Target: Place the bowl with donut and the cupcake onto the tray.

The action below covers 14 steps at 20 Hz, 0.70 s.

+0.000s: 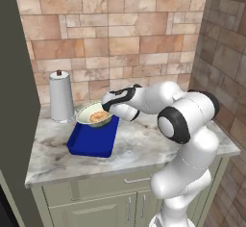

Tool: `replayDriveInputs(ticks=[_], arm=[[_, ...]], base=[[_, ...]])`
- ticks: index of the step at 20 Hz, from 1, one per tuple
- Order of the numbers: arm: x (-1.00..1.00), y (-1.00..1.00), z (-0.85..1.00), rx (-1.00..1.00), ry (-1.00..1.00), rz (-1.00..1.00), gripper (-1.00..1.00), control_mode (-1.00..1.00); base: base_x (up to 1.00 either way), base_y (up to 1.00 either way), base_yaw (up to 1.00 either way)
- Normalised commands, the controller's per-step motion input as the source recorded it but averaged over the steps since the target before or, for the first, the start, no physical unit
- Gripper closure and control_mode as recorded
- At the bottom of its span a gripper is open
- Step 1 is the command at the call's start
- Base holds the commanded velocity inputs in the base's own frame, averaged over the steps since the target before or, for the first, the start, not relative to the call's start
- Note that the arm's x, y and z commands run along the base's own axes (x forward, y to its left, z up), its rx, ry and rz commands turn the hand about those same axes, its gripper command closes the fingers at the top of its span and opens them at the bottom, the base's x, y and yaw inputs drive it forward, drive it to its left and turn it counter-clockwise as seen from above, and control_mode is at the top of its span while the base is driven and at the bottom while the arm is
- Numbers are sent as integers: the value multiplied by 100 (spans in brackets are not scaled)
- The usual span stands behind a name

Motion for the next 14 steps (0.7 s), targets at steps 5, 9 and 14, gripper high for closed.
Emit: replayDriveInputs(ticks=[5, 9, 14], arm=[[7, -3, 0, 0, 0, 1, -100, -100], [5, -5, 0, 0, 0, 1, -100, -100], [0, -36, 0, -4, 1, 0, -100, -100]], base=[[0, 0, 0], [0, 0, 0], [0, 0, 0]])
